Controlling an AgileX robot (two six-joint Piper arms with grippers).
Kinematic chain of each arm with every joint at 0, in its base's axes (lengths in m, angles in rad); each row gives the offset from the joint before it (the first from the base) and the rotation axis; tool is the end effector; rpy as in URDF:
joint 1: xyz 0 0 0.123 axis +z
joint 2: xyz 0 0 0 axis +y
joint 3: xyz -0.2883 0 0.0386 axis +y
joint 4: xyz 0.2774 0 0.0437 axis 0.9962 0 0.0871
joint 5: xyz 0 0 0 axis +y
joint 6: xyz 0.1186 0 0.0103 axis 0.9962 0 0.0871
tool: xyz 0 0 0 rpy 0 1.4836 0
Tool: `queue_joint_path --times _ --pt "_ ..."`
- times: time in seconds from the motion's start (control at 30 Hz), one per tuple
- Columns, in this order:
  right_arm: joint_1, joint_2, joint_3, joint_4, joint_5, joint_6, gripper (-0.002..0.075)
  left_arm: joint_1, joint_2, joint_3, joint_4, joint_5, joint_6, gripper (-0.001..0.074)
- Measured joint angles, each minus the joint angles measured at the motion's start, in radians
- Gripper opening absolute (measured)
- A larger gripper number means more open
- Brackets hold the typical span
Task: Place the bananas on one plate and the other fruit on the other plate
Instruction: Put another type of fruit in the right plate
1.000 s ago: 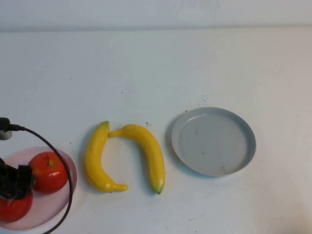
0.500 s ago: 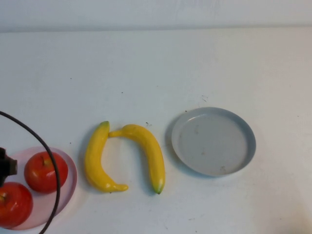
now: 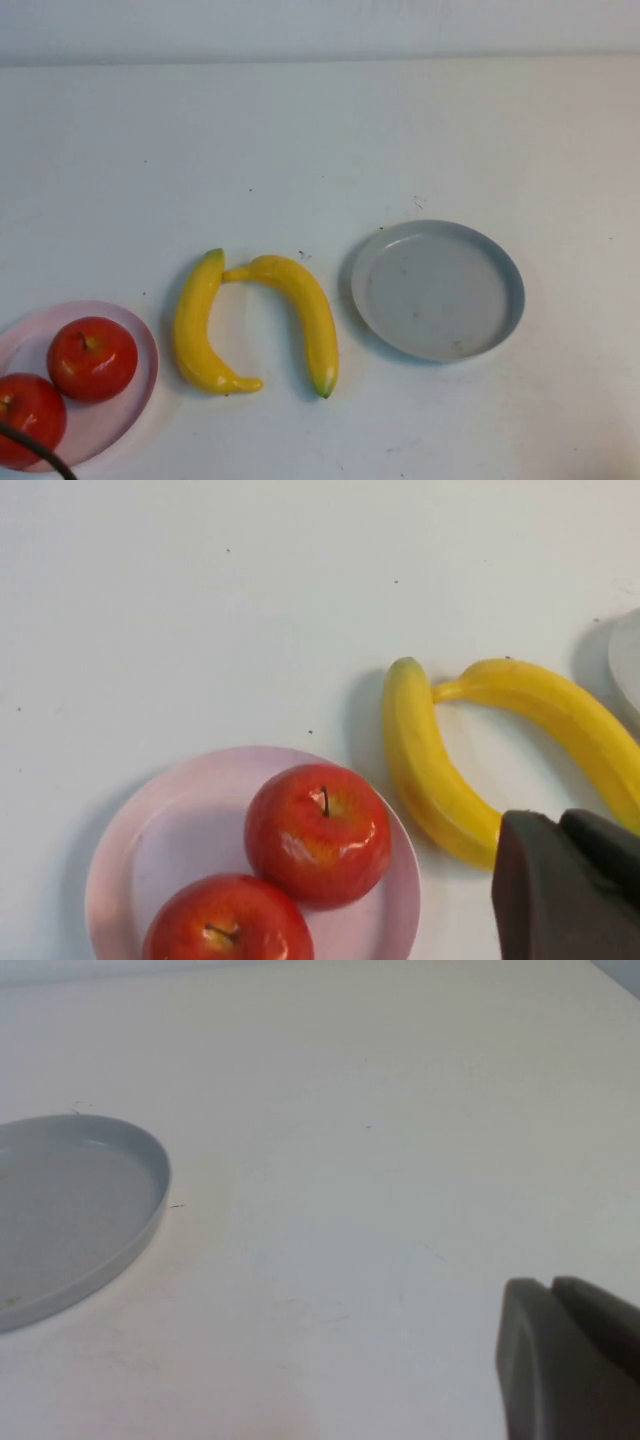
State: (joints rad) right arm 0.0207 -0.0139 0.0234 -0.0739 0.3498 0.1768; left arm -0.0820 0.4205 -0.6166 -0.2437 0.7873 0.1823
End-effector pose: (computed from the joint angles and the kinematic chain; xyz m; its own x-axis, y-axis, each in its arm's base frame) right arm 0.1037 -0.0009 0.1667 -0.2659 0.1016 -0.9586 0.0324 0.9948 0.0965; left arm 0.1176 -0.0301 0.3177 -0.4662 0.0468 -0.8835 0.2351 0.9692 -0.0727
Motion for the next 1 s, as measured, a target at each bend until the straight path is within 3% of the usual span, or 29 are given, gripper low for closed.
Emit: queue_joint_path --times 0.27,0.63,0.8,1.0 --pt "0.0 0.0 0.0 0.0 0.0 0.0 -0.0015 0.0 -0.09 0.091 0.033 -0.032 0.02 0.0004" --pt "0.0 0.0 0.0 0.0 0.0 0.0 -0.0015 0.0 -0.239 0.37 0.012 -0.56 0.079 0.0004" --pt "0.0 0.0 0.0 0.0 0.0 0.0 -0.0015 0.0 -0.398 0.519 0.031 -0.65 0.081 0.0004" --pt "0.0 0.0 0.0 0.0 0.0 0.0 -0.0015 0.0 -0.43 0.629 0.071 -0.699 0.052 0.0004"
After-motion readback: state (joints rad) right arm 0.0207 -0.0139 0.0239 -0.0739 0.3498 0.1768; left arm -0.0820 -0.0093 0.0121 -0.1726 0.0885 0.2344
